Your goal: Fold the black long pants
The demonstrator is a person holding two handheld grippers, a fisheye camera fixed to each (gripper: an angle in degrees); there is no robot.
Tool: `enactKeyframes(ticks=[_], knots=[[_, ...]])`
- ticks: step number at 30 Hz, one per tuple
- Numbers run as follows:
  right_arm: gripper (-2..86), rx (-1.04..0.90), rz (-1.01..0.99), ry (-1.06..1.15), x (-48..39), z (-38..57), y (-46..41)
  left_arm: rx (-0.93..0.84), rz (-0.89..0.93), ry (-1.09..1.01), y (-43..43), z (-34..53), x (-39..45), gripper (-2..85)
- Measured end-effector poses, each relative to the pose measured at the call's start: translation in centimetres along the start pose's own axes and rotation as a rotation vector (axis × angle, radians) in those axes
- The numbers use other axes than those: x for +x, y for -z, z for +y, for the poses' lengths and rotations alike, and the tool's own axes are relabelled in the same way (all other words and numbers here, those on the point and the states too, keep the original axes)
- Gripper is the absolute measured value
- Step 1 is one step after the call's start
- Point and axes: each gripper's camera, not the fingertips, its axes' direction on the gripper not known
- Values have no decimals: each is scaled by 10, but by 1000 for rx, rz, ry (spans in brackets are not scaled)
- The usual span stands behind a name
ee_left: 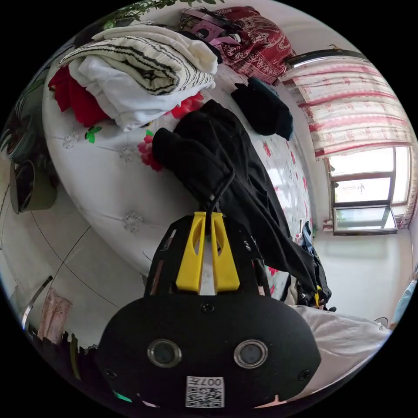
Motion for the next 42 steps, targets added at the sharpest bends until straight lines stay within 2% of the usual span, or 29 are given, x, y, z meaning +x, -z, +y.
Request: enactKeyframes(ticks=[2, 5, 6, 8, 11, 20, 24, 28, 30, 31, 35, 37, 38, 40, 42], knots=[[0, -39, 96, -23, 16, 8, 0, -64, -14, -24, 8, 22, -9, -4], [0, -263, 202, -13, 49, 26, -42, -177, -131, -68, -4, 39, -11, 2], [0, -366, 211, -59, 66, 32, -58, -190, -144, -79, -6, 41, -10, 5], [-1, -421, 155, -96, 81, 37, -64, -204, -141, -82, -1, 47, -8, 23], [-2, -344, 111, -46, 83, 32, -45, -166, -146, -105, 24, 52, -2, 57], [-3, -376, 140, -46, 108, 25, -40, 73, -27, -16, 95, 59, -18, 111], [-3, -392, 130, -28, 103, 19, -45, 51, -30, 38, 67, 30, -17, 128], [-3, -398, 105, -26, 97, 4, -48, -99, -13, 155, 11, -2, -23, 42], [-3, -373, 67, 14, 83, -15, -36, -49, 44, 73, 24, -14, 2, 17], [-3, -356, 50, 33, 78, -20, -30, -21, 50, -32, 42, -21, 30, 11], [-2, -186, -25, 181, 48, -38, 34, 113, -11, -422, 122, 8, 114, 4], [-2, -136, 21, 232, 46, -30, 51, 110, -73, -490, 131, 31, 114, 8], [-2, -149, 58, 238, 52, -21, 50, 52, -178, -496, 119, 44, 101, 13], [-1, -227, 78, 190, 74, -4, 30, -68, -272, -423, 82, 58, 66, 20], [1, -348, 109, 109, 108, 32, -16, -150, -259, -279, 46, 72, 24, 23]])
